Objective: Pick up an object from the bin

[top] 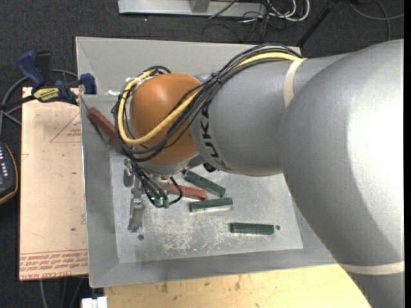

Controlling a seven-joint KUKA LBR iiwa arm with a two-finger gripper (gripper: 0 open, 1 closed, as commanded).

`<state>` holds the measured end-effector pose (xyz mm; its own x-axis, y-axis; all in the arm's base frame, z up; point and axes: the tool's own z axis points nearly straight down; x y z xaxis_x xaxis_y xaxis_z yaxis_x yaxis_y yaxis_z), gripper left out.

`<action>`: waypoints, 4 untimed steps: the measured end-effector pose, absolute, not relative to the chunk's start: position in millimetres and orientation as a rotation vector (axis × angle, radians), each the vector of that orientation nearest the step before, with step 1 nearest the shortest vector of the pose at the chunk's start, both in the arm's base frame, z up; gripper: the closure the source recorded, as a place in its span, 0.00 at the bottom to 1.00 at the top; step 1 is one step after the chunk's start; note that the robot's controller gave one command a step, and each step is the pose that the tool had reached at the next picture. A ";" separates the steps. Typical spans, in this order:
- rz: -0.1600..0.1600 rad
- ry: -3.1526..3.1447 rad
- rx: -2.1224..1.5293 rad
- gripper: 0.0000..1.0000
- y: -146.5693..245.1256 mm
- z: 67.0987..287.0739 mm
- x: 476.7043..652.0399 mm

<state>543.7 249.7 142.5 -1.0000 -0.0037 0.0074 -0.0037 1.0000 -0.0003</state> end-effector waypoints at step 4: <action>-0.001 -3.124 0.417 1.00 116.1 134.3 633.9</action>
Offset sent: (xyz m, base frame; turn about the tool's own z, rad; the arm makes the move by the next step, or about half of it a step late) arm 0.0280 -0.0705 -0.0427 -0.2036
